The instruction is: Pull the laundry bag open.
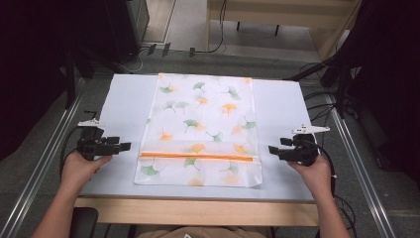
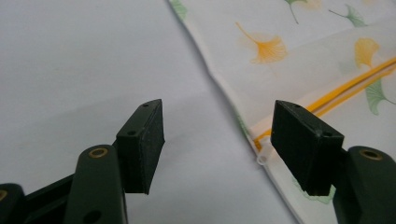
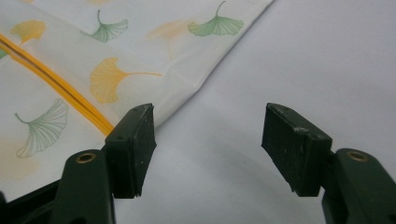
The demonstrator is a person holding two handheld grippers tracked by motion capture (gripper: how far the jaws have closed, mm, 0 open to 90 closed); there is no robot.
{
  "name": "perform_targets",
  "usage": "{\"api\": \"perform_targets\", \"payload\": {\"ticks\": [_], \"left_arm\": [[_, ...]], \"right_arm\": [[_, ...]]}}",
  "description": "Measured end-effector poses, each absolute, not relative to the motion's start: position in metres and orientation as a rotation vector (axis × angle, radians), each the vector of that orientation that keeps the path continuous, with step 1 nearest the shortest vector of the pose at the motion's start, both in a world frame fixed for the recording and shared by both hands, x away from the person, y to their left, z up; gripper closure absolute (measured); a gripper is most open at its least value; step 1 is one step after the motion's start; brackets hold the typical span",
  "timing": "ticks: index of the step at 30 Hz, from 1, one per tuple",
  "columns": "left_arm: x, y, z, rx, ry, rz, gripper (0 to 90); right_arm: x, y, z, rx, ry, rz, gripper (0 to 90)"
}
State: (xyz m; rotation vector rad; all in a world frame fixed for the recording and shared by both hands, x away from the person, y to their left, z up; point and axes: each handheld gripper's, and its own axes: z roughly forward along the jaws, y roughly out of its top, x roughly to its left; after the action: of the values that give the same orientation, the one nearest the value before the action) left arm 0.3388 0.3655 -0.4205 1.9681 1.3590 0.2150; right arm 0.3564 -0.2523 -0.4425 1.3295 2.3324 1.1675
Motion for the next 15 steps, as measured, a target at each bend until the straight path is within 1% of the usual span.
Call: {"api": "perform_targets", "payload": {"ticks": [8,10,15], "left_arm": [[0.341,0.379,-0.421,1.908,1.395,0.247,33.8],[0.342,0.380,-0.422,1.897,1.398,0.253,33.8],[0.345,0.382,-0.424,1.880,1.410,0.276,33.6]], "right_arm": [[0.363,-0.267,-0.450,1.373,2.282,1.139,34.3],[0.364,-0.271,-0.452,1.397,2.264,1.119,32.8],[0.368,-0.275,-0.456,1.427,2.241,1.091,32.3]]}}
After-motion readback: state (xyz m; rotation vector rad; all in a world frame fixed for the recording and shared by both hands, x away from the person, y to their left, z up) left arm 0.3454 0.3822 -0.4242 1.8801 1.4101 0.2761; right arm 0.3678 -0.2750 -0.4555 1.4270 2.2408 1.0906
